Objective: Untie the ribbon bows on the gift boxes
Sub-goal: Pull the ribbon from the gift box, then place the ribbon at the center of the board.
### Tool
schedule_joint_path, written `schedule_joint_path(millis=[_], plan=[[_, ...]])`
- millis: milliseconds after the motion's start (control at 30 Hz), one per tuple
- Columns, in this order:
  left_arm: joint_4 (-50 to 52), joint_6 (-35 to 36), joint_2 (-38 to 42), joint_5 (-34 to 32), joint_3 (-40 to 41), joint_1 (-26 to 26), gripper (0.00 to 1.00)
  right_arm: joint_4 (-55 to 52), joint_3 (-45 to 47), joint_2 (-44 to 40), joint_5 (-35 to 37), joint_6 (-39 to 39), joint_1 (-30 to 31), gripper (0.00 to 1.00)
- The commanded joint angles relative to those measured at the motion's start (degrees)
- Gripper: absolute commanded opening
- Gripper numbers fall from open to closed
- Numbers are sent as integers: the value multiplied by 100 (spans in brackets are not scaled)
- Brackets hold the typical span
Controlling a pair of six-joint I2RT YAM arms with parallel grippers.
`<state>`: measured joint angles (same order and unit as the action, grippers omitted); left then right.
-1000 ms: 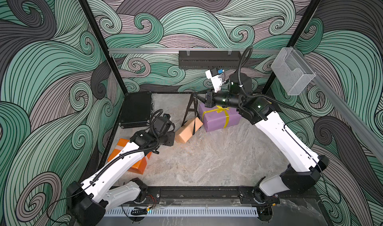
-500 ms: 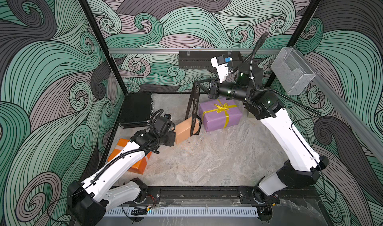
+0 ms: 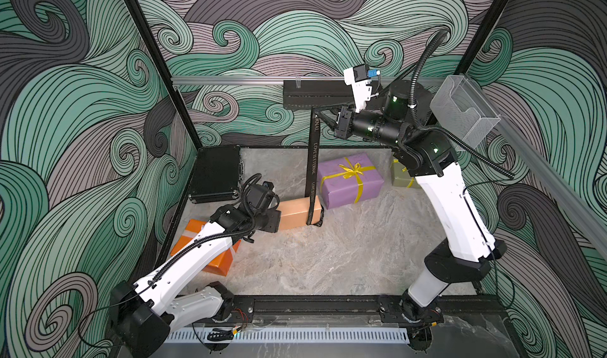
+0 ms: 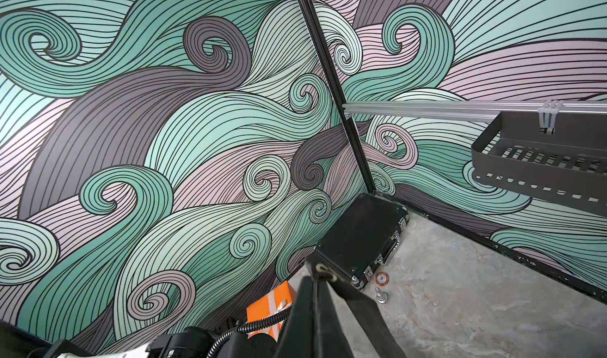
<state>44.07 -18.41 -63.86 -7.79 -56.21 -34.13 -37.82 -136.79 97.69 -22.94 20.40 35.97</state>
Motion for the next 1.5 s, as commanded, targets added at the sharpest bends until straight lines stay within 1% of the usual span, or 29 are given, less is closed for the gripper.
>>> schedule_joint_path(millis=[0, 100, 300, 400, 467, 600, 833, 967, 1200, 1467], plan=[[22, 56, -61, 83, -37, 3, 66, -126, -272, -59, -108, 53, -83, 0], [22, 64, -66, 85, -27, -4, 67, -129, -382, -151, -90, 62, -197, 0], [28, 84, -92, 129, -37, -15, 73, -135, -937, -193, -40, 201, -556, 0], [22, 95, -92, 146, -30, -30, 76, -130, -1025, -336, 147, 99, -708, 0], [9, 112, -100, 178, -17, -32, 79, -133, -1002, -484, 358, -7, -806, 0], [5, 127, -118, 233, -17, -63, 85, -132, -743, -921, 1024, -232, -1009, 0], [5, 140, -162, 246, -6, -94, 88, -132, 61, -1814, 3019, -818, -1174, 0], [5, 148, -188, 242, -5, -103, 89, -118, 107, -2022, 3994, -1188, -1205, 0], [13, 153, -188, 199, -13, -111, 90, -22, -19, -2213, 5087, -1549, -1207, 0], [13, 156, -199, 182, -5, -112, 91, 246, 174, -2588, 5522, -1828, -1208, 0]])
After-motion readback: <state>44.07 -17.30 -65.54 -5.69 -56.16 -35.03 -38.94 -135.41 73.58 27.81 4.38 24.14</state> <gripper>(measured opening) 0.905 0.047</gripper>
